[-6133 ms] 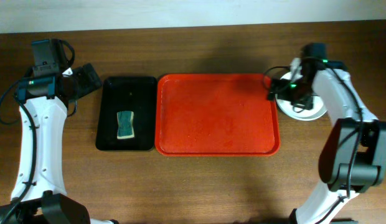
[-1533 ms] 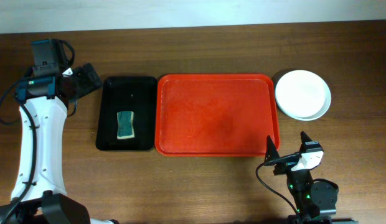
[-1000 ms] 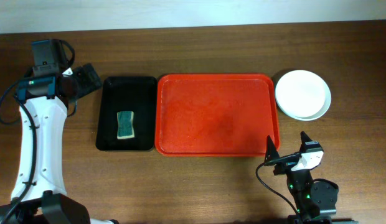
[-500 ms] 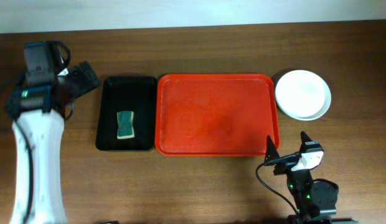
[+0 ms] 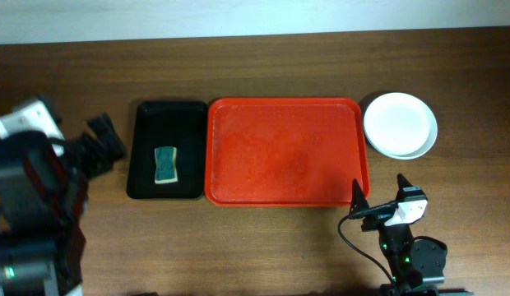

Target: Clean dirty plates on tray and stack at the side

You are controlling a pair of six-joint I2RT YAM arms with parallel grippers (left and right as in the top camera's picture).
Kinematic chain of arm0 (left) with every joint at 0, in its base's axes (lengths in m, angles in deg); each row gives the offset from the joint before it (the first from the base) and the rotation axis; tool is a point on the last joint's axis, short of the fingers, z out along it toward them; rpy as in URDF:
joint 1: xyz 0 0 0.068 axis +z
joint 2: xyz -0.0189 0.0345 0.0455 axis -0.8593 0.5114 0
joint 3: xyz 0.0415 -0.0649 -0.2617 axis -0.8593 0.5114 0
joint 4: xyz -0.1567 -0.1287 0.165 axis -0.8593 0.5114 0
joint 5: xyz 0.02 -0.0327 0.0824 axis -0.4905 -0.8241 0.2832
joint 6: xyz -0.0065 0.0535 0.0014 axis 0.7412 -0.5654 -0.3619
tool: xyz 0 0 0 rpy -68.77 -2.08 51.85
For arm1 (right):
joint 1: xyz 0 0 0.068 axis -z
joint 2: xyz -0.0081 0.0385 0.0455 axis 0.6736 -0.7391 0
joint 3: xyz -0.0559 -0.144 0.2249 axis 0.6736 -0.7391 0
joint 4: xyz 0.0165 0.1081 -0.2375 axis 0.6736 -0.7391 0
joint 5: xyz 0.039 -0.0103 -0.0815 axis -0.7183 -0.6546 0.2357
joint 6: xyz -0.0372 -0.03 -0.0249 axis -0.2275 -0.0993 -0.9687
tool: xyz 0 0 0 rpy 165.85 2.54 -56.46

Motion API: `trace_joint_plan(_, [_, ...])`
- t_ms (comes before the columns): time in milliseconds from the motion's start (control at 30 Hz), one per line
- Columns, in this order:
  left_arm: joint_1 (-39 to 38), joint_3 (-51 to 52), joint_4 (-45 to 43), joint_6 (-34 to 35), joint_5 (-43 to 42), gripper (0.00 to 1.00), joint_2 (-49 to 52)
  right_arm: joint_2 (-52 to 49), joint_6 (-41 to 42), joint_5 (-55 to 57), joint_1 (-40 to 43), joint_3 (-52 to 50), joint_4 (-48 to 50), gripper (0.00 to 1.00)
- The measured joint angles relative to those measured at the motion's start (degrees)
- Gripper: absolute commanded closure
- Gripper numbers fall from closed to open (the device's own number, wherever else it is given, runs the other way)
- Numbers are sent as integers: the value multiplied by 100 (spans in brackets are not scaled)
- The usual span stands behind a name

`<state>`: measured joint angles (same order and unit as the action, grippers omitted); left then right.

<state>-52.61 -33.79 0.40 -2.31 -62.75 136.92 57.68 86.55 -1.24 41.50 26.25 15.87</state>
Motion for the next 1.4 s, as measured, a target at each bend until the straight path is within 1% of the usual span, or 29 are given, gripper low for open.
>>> trace_joint_plan(167, [2,1250,-42,2,0,1,-935,4,2,-2,0,0,-2,2])
trace_joint_plan(267, [2,2404,-46,0,2,1,-1738,4,4,0,0,0,0,2])
trace_joint_plan(433, [2,3718,-186,24,0,1,-2730,4,0,0,0,0,0,1])
trace_joint_plan(500, [2,4109,-428,26,-9,1,-3023,4,2,0,0,0,0,1])
trace_joint_plan(567, [2,4465,-863,44,-44,1,-3287,4,4,0,0,0,0,2])
trace_joint_plan(667, [-4,4935,-2002,55,-140,1,-3652,4,2,0,0,0,0,1])
trace_joint_plan(733, [-52,5261,-2999,68,-216,1,-3960,4,4,0,0,0,0,1])
trace_joint_plan(933, [-326,6242,-6384,68,-343,1,-4970,4,4,0,0,0,0,1])
trace_joint_plan(967, [-337,6426,-6800,68,-354,1,-5119,7,2,0,0,0,0,1])
trace_joint_plan(1067, [-339,6872,-7462,68,-367,0,-5364,7,7,0,0,0,0,1])
trace_joint_plan(1167, [-339,7353,-7569,68,-378,1,-5386,7,2,0,0,0,0,1])
trace_joint_plan(1267, [-339,7580,-7263,68,-407,1,-5383,7,4,0,0,0,0,2])
trace_joint_plan(1400, [-339,7589,-6166,68,-428,1,-5396,7,2,2,0,0,-2,1])
